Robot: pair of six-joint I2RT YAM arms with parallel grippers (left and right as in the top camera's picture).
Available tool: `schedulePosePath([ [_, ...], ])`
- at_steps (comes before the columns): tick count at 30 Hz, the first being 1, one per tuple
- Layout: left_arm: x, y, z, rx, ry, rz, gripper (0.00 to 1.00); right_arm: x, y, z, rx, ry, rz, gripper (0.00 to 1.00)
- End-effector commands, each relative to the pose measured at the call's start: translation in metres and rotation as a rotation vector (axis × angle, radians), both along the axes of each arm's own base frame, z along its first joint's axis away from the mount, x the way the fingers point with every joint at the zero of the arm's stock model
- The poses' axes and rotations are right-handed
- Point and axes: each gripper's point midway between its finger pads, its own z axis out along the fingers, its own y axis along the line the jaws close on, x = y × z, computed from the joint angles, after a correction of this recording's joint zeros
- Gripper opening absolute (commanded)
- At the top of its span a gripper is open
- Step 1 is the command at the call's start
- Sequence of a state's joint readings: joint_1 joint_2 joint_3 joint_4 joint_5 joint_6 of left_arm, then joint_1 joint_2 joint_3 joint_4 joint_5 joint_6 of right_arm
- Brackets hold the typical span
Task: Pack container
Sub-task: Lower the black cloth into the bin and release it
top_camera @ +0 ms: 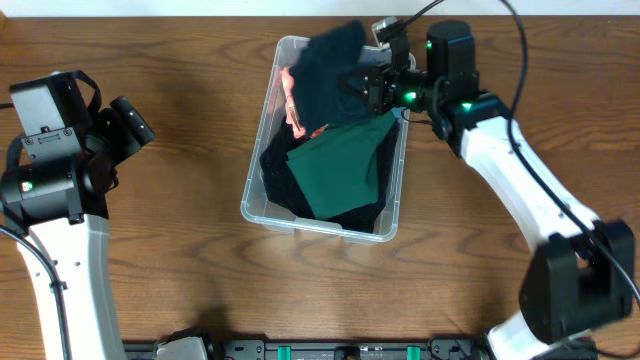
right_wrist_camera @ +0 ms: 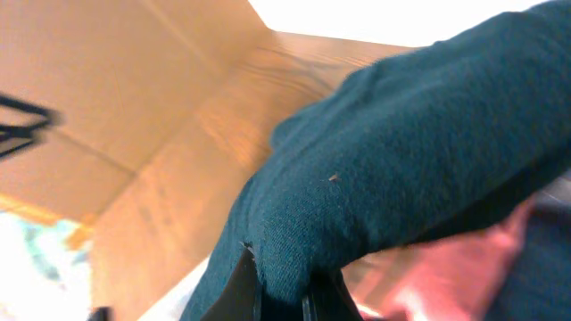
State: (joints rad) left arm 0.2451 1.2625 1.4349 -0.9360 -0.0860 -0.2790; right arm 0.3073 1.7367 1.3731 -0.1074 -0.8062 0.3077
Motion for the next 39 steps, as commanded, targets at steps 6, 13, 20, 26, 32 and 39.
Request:
schedulePosePath([
  [6, -0.001, 0.003, -0.003, 0.018, 0.019, -0.004, 0.98, -0.022, 0.021, 0.013, 0.039, 0.007, 0.09, 0.01],
  [13, -0.001, 0.003, -0.003, 0.018, 0.019, -0.004, 0.98, 0.003, 0.019, -0.036, -0.047, 0.025, 0.033, 0.01],
  [20, -0.001, 0.003, -0.003, 0.018, 0.019, -0.004, 0.98, 0.008, 0.028, -0.108, -0.07, 0.22, 0.034, 0.02],
  [26, -0.001, 0.003, -0.003, 0.018, 0.019, -0.004, 0.98, 0.027, 0.004, -0.096, -0.095, 0.179, -0.066, 0.68],
  [32, -0.001, 0.003, -0.003, 0.018, 0.019, -0.004, 0.98, 0.045, -0.056, -0.059, -0.121, 0.124, -0.232, 0.8],
  [39, -0.001, 0.003, -0.003, 0.018, 0.019, -0.004, 0.98, 0.028, -0.06, 0.019, 0.018, -0.037, -0.134, 0.36],
])
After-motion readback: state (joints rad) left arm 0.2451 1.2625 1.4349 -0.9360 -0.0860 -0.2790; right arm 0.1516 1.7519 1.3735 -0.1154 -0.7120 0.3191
